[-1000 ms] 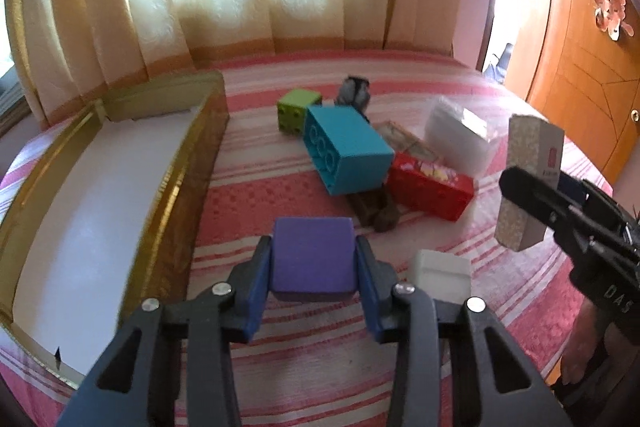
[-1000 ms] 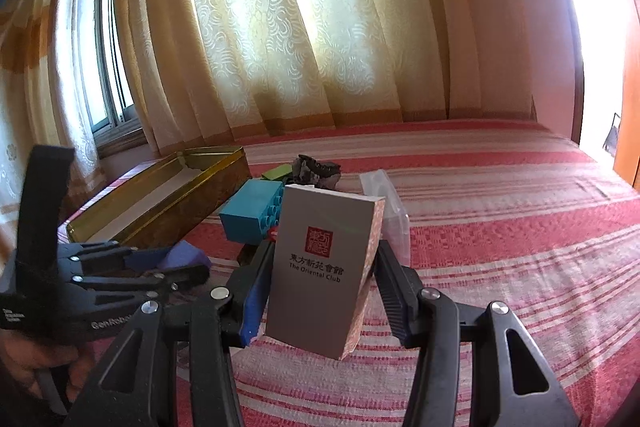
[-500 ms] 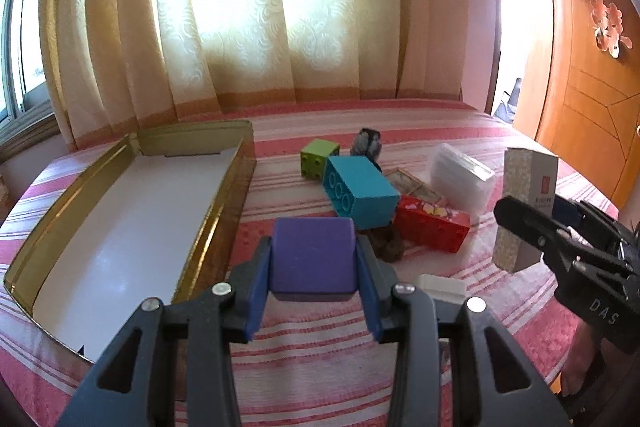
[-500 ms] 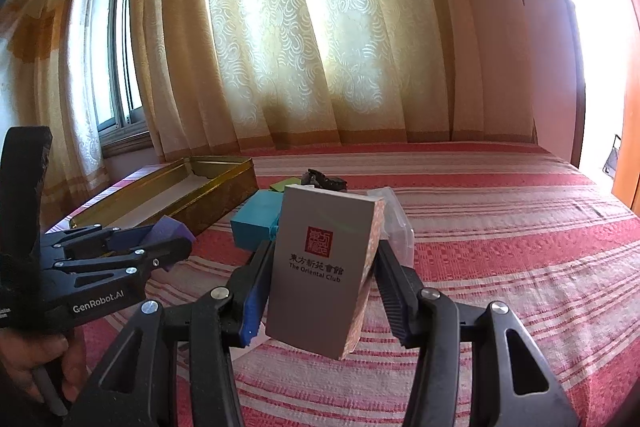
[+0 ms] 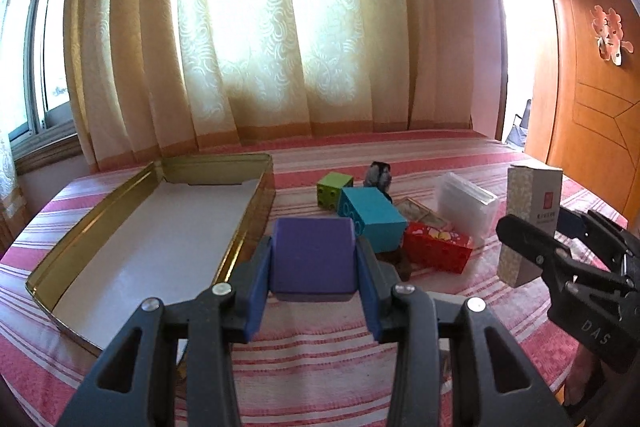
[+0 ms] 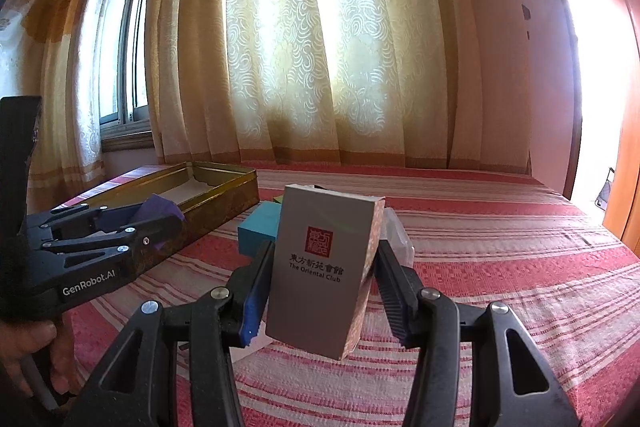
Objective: Organize rigid objects
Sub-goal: 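Carry the purple cube and cream box over the tin tray with both grippers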
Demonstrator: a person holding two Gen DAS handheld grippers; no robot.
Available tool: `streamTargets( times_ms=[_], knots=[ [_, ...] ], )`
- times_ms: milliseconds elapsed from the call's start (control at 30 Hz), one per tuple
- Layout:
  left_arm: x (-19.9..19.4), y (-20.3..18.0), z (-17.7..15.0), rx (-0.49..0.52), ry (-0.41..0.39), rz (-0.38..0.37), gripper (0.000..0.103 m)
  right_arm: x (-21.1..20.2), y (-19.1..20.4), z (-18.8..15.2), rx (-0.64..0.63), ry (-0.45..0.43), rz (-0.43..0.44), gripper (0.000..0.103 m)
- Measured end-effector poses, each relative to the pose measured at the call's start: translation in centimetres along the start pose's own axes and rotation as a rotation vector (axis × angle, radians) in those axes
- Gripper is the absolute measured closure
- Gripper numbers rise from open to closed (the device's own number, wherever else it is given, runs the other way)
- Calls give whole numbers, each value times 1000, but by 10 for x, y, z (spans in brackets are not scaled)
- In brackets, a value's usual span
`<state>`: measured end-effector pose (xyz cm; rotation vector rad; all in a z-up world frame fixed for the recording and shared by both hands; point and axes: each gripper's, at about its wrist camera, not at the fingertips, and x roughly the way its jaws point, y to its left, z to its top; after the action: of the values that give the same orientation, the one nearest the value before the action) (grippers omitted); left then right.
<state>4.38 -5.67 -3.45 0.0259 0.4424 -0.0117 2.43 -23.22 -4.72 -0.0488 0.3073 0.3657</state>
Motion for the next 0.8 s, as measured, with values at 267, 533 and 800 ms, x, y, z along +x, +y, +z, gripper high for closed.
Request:
streamTargets(
  times_ms=[267, 533, 800],
  knots=[
    [-8, -1, -1, 4, -45, 15, 64, -7, 4, -2, -21, -35, 3, 51],
    [-13, -3, -1, 8, -76, 28, 64, -8, 3, -2, -22, -49, 6, 51],
    [-14, 0, -1, -5, -84, 23, 64, -11, -1, 2, 1, -60, 7, 51]
  ],
)
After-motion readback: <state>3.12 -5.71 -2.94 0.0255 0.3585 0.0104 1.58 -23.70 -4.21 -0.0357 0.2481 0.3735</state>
